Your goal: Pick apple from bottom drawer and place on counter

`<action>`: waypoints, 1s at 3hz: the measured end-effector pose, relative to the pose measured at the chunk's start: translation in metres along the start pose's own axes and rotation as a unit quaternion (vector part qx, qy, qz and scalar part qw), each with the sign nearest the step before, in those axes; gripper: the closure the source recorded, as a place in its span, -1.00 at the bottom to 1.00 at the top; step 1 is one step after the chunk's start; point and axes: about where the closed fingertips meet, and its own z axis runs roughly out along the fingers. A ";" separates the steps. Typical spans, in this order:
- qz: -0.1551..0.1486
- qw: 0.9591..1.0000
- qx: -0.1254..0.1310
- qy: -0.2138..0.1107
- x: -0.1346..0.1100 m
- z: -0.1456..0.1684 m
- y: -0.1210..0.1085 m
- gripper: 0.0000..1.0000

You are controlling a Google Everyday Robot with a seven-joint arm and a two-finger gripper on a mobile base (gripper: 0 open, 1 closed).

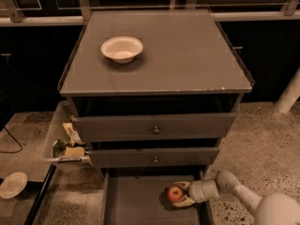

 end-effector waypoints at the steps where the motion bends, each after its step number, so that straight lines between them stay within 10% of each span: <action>1: -0.006 1.000 0.007 -0.022 -0.029 -0.049 0.010 1.00; 3: -0.012 0.998 0.063 0.009 -0.105 -0.151 -0.003 1.00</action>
Offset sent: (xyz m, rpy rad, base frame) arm -0.0151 -0.0826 0.1977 -0.0005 -0.1242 -0.0879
